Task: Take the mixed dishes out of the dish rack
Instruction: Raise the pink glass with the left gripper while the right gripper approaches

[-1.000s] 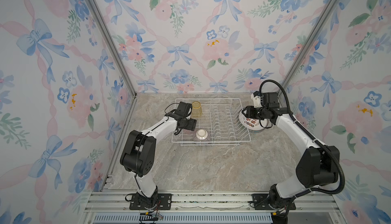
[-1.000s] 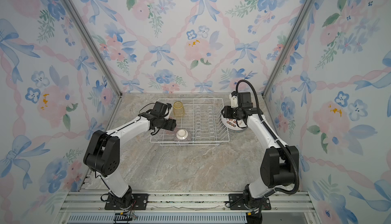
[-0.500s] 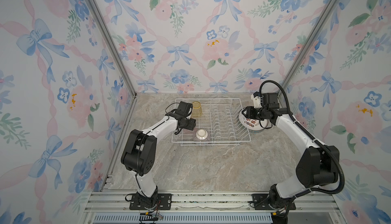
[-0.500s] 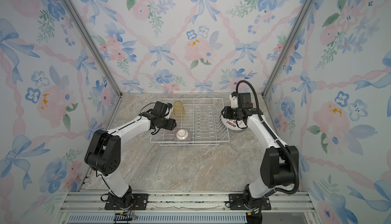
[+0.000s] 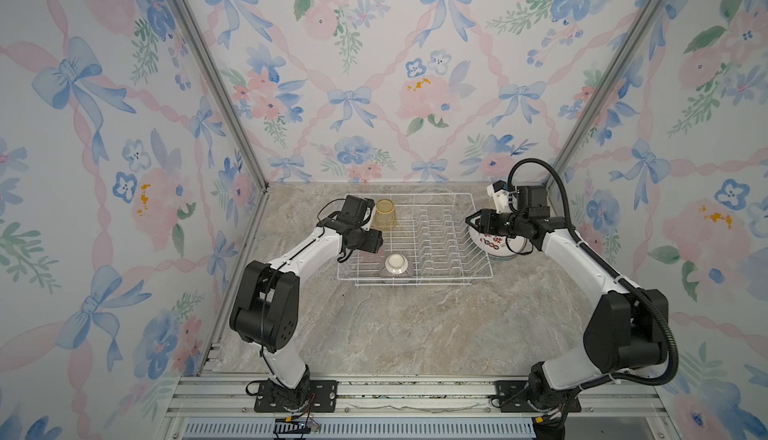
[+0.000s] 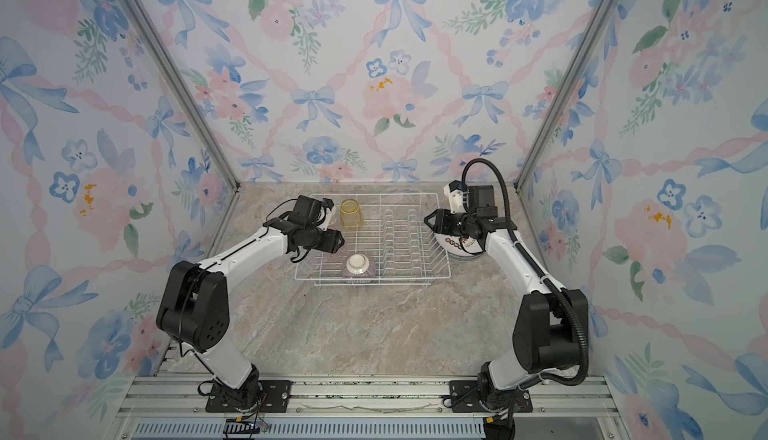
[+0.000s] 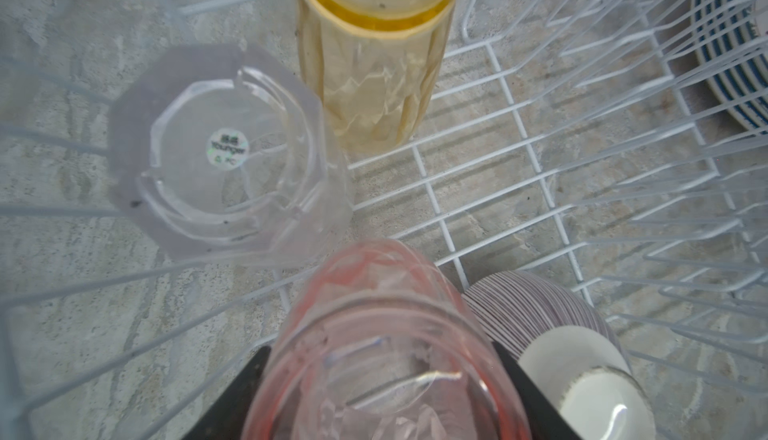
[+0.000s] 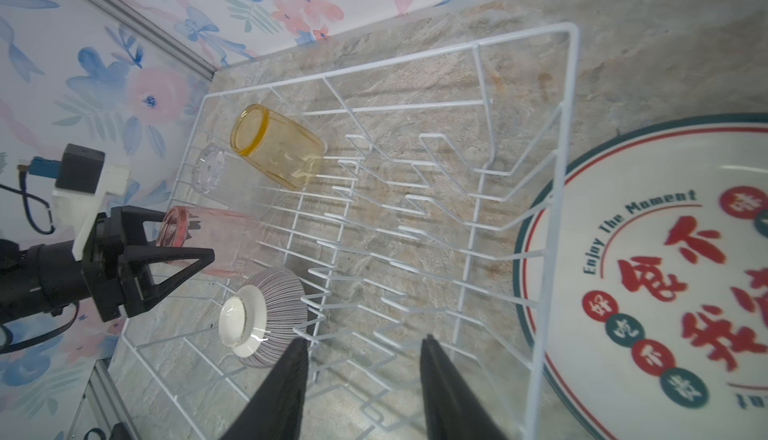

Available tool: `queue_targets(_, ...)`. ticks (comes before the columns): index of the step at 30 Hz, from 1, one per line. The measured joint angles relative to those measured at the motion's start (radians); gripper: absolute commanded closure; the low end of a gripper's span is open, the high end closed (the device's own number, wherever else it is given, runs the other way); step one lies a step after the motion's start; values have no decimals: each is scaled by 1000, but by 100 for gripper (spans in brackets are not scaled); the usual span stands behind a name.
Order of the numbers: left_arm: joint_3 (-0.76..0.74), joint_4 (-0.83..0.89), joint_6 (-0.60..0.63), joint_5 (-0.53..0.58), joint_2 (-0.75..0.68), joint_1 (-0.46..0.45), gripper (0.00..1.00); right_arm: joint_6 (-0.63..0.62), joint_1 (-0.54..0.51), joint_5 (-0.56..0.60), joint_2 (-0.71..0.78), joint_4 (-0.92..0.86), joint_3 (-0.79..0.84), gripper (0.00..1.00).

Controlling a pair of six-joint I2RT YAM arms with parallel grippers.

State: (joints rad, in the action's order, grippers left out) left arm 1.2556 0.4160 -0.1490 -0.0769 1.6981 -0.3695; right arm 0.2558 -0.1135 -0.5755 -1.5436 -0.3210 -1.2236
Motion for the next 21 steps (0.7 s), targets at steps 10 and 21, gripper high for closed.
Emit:
queue_targets(10, 13, 2, -2, -107, -59, 23, 45, 54, -40, -239, 0, 102, 29, 57)
queue_targets(21, 75, -77, -37, -368, -116, 26, 45, 262, -111, -471, -2, 381, 108, 71)
